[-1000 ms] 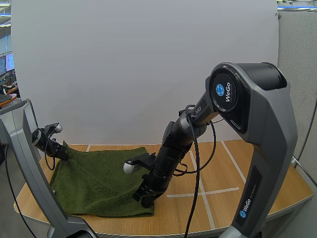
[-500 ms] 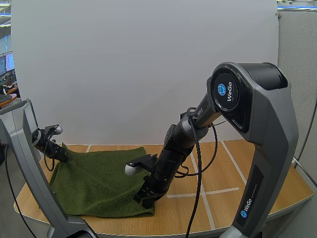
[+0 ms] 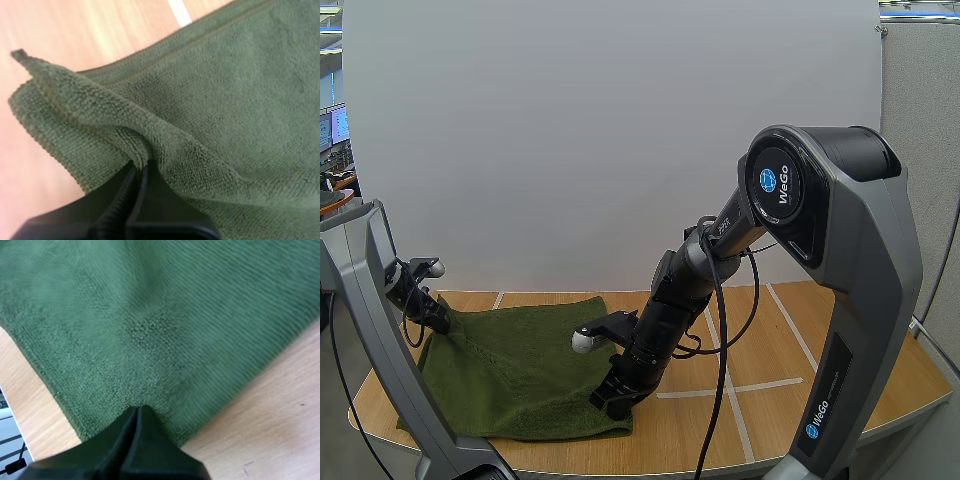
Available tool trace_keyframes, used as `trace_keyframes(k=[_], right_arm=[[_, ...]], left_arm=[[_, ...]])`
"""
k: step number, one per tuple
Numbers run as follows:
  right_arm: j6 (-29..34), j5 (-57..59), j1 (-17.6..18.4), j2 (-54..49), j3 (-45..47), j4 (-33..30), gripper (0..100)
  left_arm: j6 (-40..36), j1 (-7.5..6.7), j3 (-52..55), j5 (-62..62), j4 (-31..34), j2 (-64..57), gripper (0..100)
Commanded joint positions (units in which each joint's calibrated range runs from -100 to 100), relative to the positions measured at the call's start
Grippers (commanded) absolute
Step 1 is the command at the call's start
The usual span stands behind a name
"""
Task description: Fold the towel
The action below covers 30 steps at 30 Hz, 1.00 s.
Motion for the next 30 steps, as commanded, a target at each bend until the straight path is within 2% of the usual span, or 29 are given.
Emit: trace_keyframes(k=[1,13,16,18,21,23,30], right_arm=[[-0.2,-2.9,0.1,0.4,1.6,-2.9,0],[-0.2,-3.3,0.1,0.4,1.6,-2.6,0],[-0.2,-3.3,0.1,0.4,1.6,-2.6,0],[-0.2,-3.3,0.1,0.4,1.6,-2.6,0],[-0.2,-3.3,0.1,0.4,1.6,-2.5,0],[-0.2,-3.3,0.1,-0.2,1.4,-1.9,0],[-0.2,-3.1,0.1,-6.0,-0.4,-1.2,0]], left_arm=[[-0.5,1.36,-3.8,0.3,0.7,-0.6,0],[-0.6,1.36,-3.8,0.3,-0.6,-0.6,1],[-1.0,1.36,-3.8,0.3,-1.9,-0.6,21],[-1.0,1.36,-3.8,0.3,-3.3,-0.6,44],[-1.0,1.36,-3.8,0.3,-4.1,-0.6,69],[-1.0,1.36,-3.8,0.3,-4.7,-0.6,77],[-1.0,1.36,-3.8,0.3,-5.0,-0.7,77]])
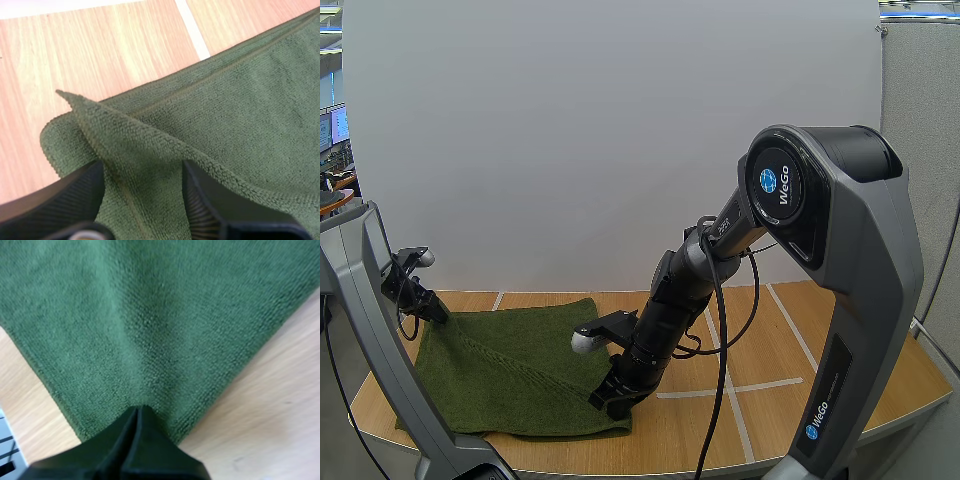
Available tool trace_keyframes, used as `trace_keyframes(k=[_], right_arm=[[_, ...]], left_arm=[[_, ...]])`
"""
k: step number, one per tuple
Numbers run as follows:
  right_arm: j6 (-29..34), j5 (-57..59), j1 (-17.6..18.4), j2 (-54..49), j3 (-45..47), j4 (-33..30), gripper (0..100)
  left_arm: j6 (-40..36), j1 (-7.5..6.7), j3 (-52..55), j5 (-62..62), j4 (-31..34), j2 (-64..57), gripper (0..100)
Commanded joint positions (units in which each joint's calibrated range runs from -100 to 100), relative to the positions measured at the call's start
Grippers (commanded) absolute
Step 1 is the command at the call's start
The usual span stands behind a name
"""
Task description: Fold the towel
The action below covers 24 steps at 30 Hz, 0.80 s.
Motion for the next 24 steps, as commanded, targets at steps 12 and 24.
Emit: trace_keyframes(k=[12,24], right_arm=[[-0.3,-1.1,0.1,-5.9,0.0,-0.3,0],[-2.7,-3.2,0.1,-0.3,2.2,1.1,0]], left_arm=[[-1.5,0.04,-0.2,0.0,-1.8,-0.6,52],[-3.1,0.04,-0.2,0.0,3.7,-0.6,49]])
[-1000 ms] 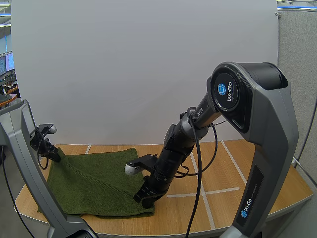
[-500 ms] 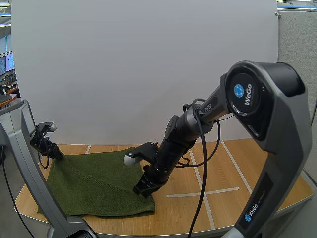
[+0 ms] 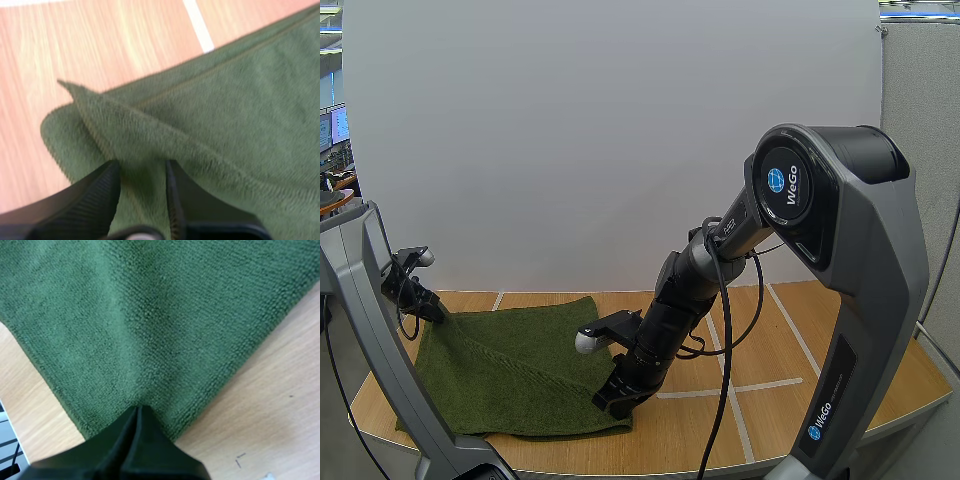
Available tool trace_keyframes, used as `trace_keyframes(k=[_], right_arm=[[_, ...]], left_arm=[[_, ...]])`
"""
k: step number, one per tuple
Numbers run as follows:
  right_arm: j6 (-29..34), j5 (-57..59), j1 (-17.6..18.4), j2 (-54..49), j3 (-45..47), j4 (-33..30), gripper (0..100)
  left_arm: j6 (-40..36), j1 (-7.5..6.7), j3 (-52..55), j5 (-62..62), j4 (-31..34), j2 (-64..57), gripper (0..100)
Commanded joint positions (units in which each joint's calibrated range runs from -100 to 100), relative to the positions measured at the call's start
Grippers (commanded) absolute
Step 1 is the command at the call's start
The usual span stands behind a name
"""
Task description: Fold the towel
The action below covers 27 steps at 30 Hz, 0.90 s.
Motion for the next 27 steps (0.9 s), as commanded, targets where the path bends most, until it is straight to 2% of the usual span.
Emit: trace_keyframes(k=[1,6,10,12,14,18,20,21,25,27], right_arm=[[-2.5,-1.0,0.1,1.1,0.6,0.9,0],[-3.2,-1.5,0.1,1.1,0.6,1.6,0],[-3.4,-1.7,0.1,1.1,0.6,1.9,0],[-3.4,-1.7,0.1,1.1,0.6,1.9,0],[-3.4,-1.7,0.1,1.1,0.6,1.9,0],[-3.4,-1.6,0.1,1.1,0.6,1.9,0],[-3.4,-1.6,0.1,1.1,0.6,1.9,0],[-3.4,-1.4,0.1,1.1,0.6,1.9,0],[-3.4,-1.4,0.1,1.1,0.6,1.9,0],[-3.4,-1.4,0.1,1.1,0.6,1.9,0]], left_arm=[[-2.4,0.04,0.0,0.1,4.7,-0.6,49],[-3.0,0.04,0.0,0.1,4.8,-0.6,49],[-3.0,0.04,0.0,0.1,2.3,-0.6,49],[-3.0,-0.12,0.0,0.1,1.9,-0.6,47],[-3.0,-0.11,0.0,0.1,1.8,-0.6,39],[-1.9,-0.11,0.0,0.1,1.8,-0.5,11],[-1.7,-0.11,0.0,0.1,1.8,-0.5,9],[-1.7,-0.11,0.0,0.1,1.8,-0.5,11],[-1.9,-0.11,0.0,0.1,2.0,-0.5,42],[-2.7,-0.11,0.0,0.1,3.5,-0.5,69]])
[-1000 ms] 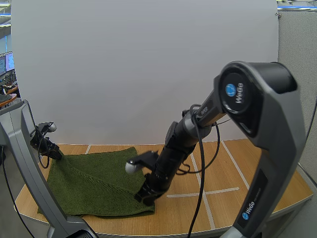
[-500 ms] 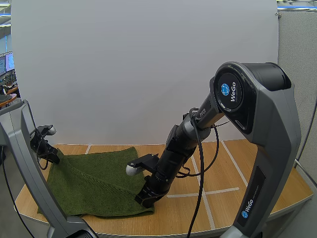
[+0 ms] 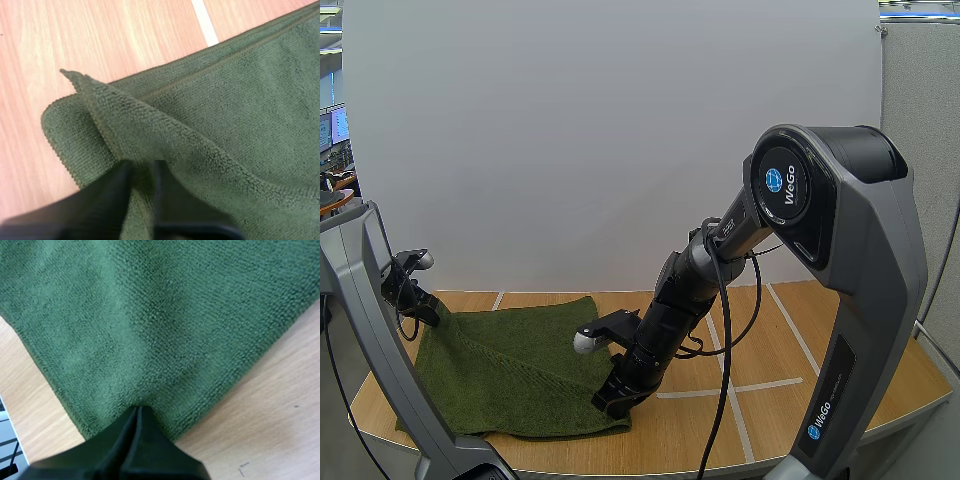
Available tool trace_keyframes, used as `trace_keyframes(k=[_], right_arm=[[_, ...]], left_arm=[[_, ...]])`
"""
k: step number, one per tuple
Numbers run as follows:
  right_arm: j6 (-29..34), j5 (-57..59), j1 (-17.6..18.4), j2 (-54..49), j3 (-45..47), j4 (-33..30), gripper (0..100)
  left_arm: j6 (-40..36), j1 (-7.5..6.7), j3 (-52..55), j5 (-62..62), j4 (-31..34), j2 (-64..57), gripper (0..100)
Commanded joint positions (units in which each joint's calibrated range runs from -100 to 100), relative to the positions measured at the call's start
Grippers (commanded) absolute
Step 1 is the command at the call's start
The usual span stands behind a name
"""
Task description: Fold the towel
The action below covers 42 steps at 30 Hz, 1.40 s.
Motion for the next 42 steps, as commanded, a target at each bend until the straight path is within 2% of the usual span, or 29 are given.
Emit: trace_keyframes(k=[1,2,3,8,30,32,38,39,42], right_arm=[[-0.6,-1.2,0.1,0.7,0.6,-0.5,0],[-0.6,-1.2,0.1,0.7,0.6,-0.5,0],[-0.6,-1.2,0.1,0.7,0.6,-0.5,0],[-0.6,-1.2,0.1,0.7,0.6,-0.5,0],[-0.6,-1.1,0.1,0.7,0.6,-0.9,0],[-0.6,-1.1,0.1,0.7,0.6,-0.9,0],[-0.6,-1.1,0.1,0.7,0.6,-0.9,0],[-0.5,-1.1,0.1,0.7,0.6,-0.9,0],[-0.4,-1.1,0.1,0.7,0.6,-1.0,0]], left_arm=[[-1.3,-0.11,0.3,0.3,1.4,-0.5,81],[-1.3,-0.11,0.9,0.3,1.6,-0.5,86],[-1.3,-0.11,1.5,0.3,1.7,-0.5,86],[1.1,-0.11,5.5,0.3,-0.3,-0.7,80],[1.7,-0.04,5.9,0.3,-1.3,-4.5,75],[1.7,-0.04,5.9,0.3,-1.3,-4.5,70],[1.7,-0.04,5.9,0.3,-1.3,-4.5,25],[1.7,-0.04,5.9,0.3,-1.2,-4.5,14],[1.7,-0.04,5.9,0.3,-0.7,-4.5,0]])
